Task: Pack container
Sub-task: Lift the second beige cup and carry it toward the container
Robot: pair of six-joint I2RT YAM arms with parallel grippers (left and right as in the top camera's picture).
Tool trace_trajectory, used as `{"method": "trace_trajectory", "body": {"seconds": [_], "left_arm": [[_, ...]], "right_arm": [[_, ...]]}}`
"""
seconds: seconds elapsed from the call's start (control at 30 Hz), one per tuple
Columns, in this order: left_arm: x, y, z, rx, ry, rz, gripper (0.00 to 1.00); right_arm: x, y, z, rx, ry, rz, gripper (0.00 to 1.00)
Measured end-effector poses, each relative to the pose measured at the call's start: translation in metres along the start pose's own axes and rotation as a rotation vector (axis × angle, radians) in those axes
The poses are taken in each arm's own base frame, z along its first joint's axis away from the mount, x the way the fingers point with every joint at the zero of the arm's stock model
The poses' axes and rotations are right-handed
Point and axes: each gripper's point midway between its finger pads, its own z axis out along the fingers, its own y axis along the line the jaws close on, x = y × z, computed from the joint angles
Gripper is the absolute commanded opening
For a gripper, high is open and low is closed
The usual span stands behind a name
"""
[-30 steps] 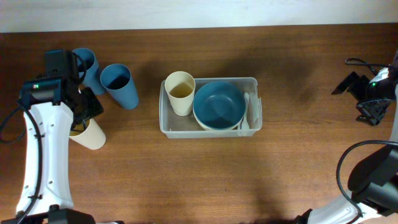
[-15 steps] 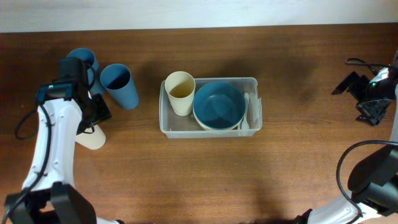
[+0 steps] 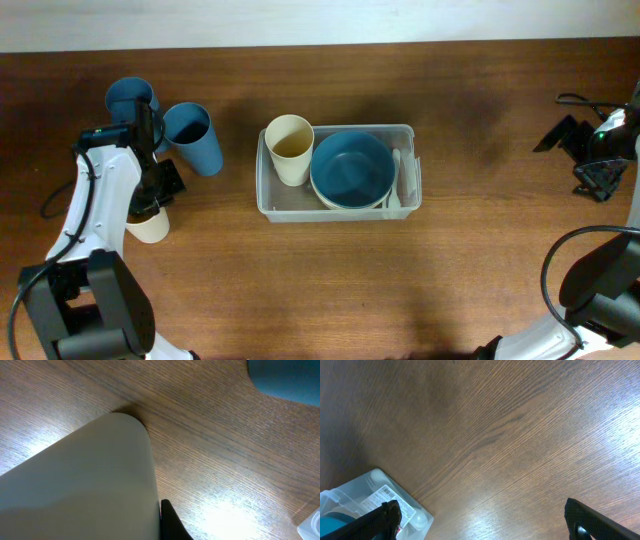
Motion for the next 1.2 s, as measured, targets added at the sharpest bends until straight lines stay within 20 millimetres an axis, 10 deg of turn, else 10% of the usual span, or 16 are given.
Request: {"method": "trace_trajectory", "body": {"seconds": [0.57,1.2], "left_arm": [[0.009,-0.008,-0.019,0.076,-0.004,-0.002,0.02],[0.061,-0.011,-0.249,0.538,-0.686,0.094,0.02]], "right_arm": [[0.000,0.000,0.000,0.000,0.000,0.000,0.99],[0.000,0.000,0.000,0.000,0.000,0.000,0.99]]}}
